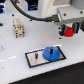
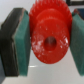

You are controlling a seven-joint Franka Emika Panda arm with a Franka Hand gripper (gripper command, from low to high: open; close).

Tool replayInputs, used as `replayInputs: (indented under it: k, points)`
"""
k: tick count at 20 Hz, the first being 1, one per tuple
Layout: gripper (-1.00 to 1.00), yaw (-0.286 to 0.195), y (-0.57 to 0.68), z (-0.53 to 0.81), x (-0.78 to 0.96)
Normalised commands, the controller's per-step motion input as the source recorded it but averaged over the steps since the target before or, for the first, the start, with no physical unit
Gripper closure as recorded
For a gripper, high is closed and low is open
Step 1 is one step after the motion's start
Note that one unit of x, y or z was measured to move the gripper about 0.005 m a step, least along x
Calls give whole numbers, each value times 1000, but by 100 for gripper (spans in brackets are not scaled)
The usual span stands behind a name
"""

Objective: Insert the blue gear onto the right peg, followed by the red gear

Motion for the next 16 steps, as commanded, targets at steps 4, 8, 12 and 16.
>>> replayInputs:
  k: [4,8,12,16]
  points:
    - [100,0,-474,259,486]
    - [100,0,-387,152,522]
    - [100,0,-211,47,609]
    - [100,0,-226,6,599]
